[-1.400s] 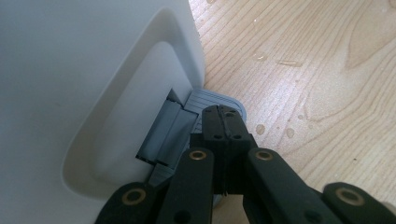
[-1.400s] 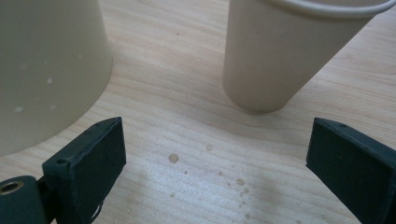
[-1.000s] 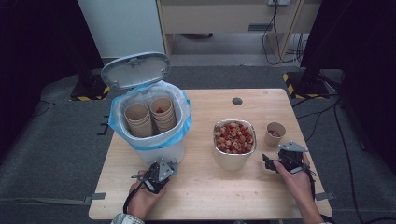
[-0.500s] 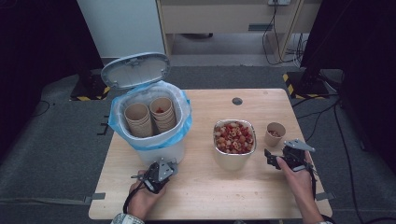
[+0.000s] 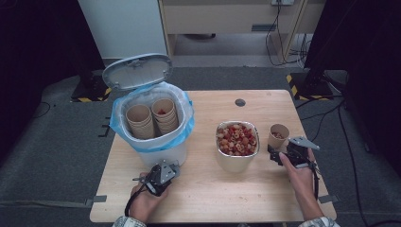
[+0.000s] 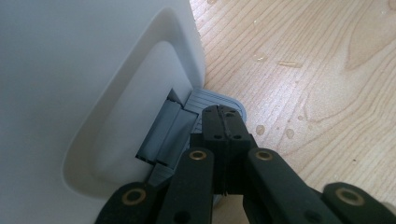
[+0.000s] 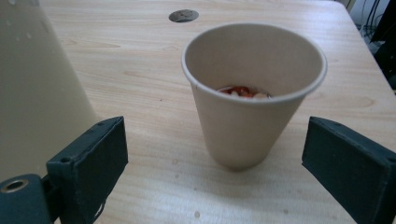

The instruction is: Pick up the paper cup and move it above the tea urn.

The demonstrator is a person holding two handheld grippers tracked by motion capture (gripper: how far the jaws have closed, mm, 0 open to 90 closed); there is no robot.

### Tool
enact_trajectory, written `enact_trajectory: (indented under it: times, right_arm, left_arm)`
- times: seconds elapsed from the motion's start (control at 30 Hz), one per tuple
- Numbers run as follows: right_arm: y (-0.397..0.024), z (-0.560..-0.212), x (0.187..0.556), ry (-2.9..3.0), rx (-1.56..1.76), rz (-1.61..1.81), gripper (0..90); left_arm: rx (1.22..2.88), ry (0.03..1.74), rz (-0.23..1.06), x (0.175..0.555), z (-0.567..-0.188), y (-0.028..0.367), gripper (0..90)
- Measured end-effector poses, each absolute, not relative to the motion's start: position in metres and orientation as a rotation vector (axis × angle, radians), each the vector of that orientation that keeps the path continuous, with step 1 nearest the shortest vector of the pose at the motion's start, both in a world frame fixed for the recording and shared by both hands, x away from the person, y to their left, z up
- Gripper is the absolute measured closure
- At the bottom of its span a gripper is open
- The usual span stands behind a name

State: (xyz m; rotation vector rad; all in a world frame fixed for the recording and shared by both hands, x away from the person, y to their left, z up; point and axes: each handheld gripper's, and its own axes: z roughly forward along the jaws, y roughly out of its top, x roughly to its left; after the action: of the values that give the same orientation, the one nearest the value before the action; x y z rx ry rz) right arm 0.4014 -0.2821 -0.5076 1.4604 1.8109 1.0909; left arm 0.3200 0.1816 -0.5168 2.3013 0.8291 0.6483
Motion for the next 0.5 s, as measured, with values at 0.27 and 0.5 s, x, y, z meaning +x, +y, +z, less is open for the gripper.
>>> enact_trajectory:
  times: [0.27, 0.5]
  right_arm:
    - [-0.276, -0.508, 0.410, 1.803, 1.433, 1.057, 8.2]
    - [-0.280, -0.509, 0.425, 1.765, 1.454, 1.048, 9.3]
  left_arm:
    - [2.302, 0.826, 0.649, 0.320, -0.517, 0.182, 89.8]
    - [2.302, 0.825, 0.650, 0.320, -0.517, 0.182, 89.8]
